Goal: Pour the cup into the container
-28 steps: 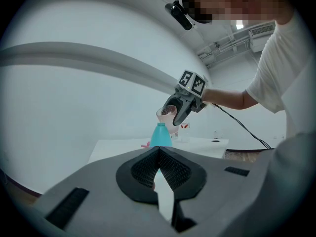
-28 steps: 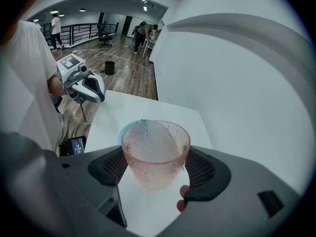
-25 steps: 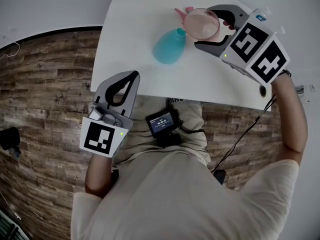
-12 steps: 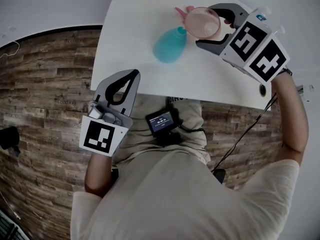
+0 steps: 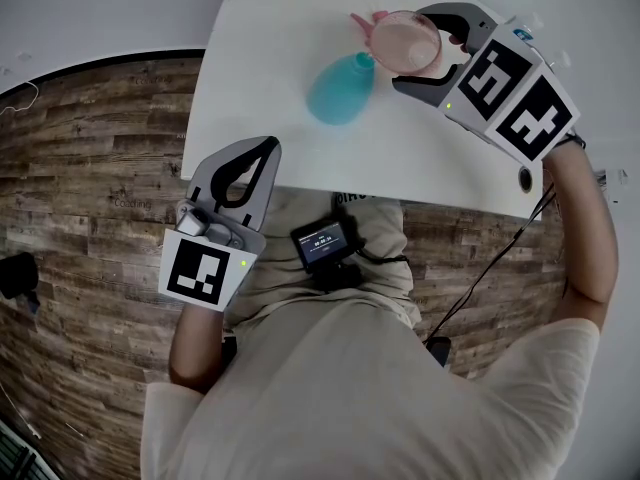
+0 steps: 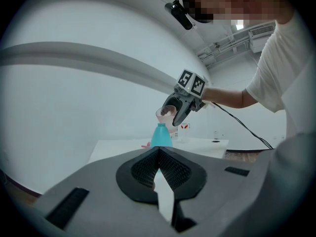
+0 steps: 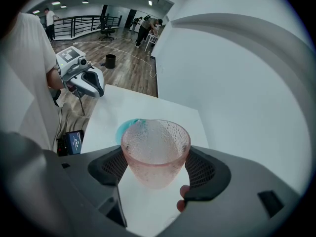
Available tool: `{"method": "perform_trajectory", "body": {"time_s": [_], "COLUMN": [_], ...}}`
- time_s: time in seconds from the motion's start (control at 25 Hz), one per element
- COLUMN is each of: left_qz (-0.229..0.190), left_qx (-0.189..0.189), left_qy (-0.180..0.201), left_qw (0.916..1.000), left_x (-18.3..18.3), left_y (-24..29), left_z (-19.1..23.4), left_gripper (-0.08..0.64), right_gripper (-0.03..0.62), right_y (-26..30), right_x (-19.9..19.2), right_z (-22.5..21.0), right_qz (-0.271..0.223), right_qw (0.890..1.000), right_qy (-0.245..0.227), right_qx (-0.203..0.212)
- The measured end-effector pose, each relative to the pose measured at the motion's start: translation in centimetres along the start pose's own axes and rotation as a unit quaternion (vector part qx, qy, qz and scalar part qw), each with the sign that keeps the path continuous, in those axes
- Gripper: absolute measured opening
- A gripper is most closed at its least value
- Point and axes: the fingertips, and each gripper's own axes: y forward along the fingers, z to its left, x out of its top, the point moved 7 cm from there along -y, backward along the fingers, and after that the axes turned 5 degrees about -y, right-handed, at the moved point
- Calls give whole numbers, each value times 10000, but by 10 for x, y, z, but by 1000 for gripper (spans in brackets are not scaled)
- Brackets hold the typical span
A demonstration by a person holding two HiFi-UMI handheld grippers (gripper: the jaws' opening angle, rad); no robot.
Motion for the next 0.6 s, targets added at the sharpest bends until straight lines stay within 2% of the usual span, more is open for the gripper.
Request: {"method": "perform_trajectory", "body": {"time_s": [0.6], "left_qz": [-33], "left_qx": [0], "left_qy": [-12], "left_qw": [10000], "left_x": [2], "left_y": [-2], "left_z": [1], "left_gripper": [11], "right_gripper": [370], "right_y": [1], "right_x": [4], "right_z": [2], "right_qz": [134], "right_qw": [9997], "right_qy": [-171], "right_qx": [-81]}}
